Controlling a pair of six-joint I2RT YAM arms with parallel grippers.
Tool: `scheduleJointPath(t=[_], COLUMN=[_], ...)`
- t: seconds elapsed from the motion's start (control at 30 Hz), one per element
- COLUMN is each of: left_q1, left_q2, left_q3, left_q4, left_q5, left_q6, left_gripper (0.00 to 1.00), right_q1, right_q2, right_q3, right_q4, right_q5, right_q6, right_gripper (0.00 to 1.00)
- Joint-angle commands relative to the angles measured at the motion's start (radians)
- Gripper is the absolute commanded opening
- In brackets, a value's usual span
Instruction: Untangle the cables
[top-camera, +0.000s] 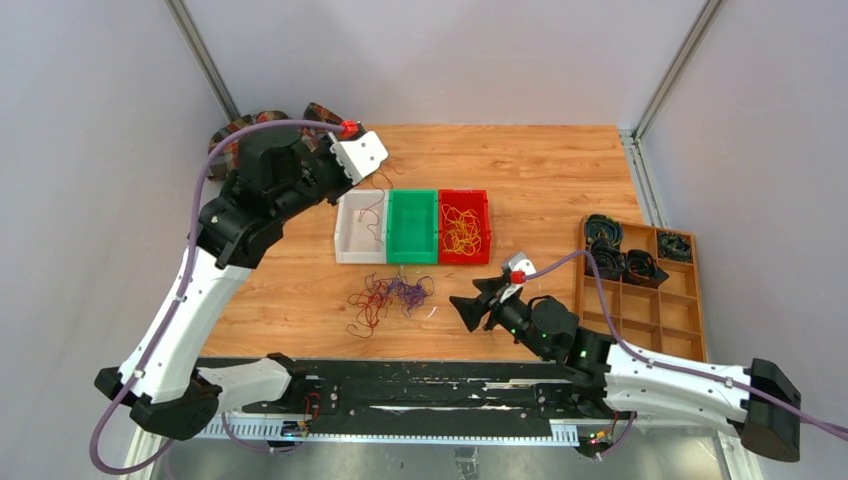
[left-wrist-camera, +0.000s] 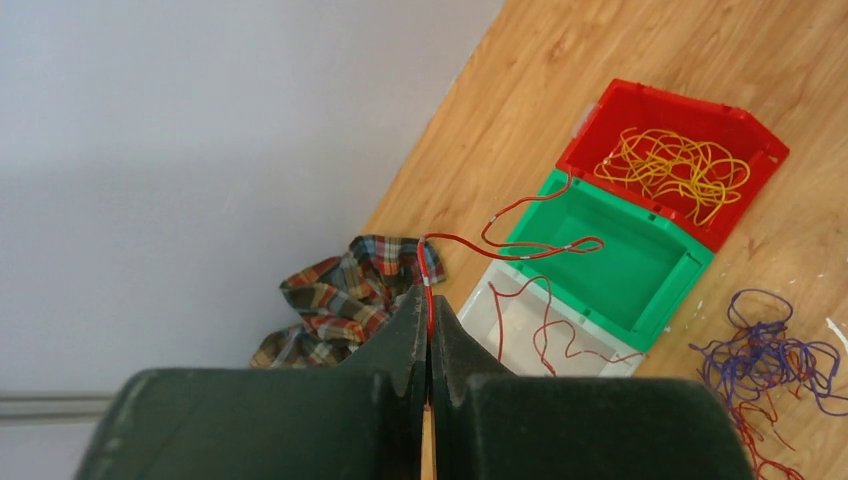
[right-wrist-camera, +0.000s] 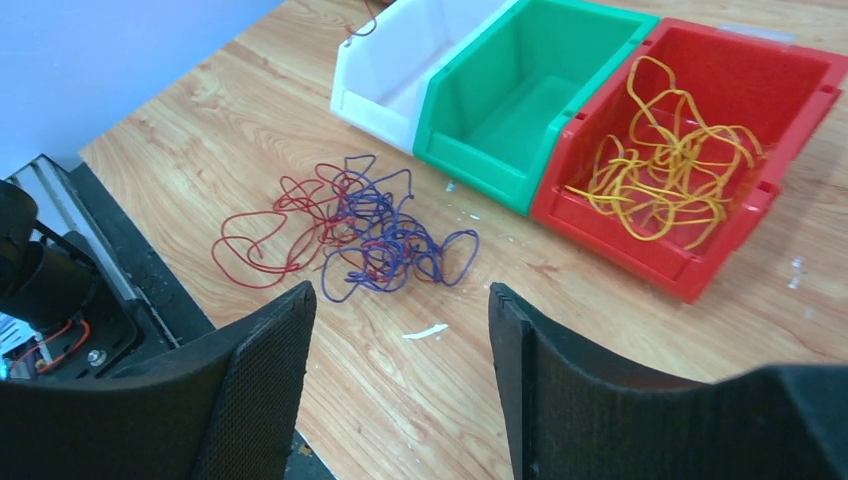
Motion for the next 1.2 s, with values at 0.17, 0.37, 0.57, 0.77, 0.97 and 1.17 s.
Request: scheduleJointPath(t=[0.17, 0.37, 0.57, 0.77, 0.97, 1.17], left_q1=[-0.001, 0.054, 0.093, 0.110, 0.144, 0.170], left_q2=[0.066, 0.107, 0.173, 0.190, 0.192, 0.212], left_q3=[0.001, -0.067, -0.080, -0.152, -0.265, -0.344], left_q4=[-0.034, 0.055, 0.110, 0.176, 0.224, 0.251], left_q5=[-0.064, -0.043, -0.039, -0.060, -0.076, -0.084], left_q6=[-0.029, -0.002, 0.010, 0.067, 0.092, 0.087], left_gripper=[0.01, 0.00, 0.01, 0.01, 0.01, 0.01], right_q1=[0.012, 0.012, 0.012, 0.012, 0.012, 0.012], right_q2=[-0.142, -0.186, -0.209, -0.191, -0.154, -0.127], right_q3=[0.092, 0.114, 0.111, 0.120, 0.130, 0.127], right_q4=[-0.498, -0.556, -0.556, -0.532, -0.515, -0.491], right_q5=[0.073, 0.140, 0.177, 0.193, 0.206, 0.194], right_q6=[0.042, 0.039, 0.045, 0.013, -0.003, 0.000], right_gripper=[0.71, 0.70, 0.69, 0.69, 0.69, 0.69])
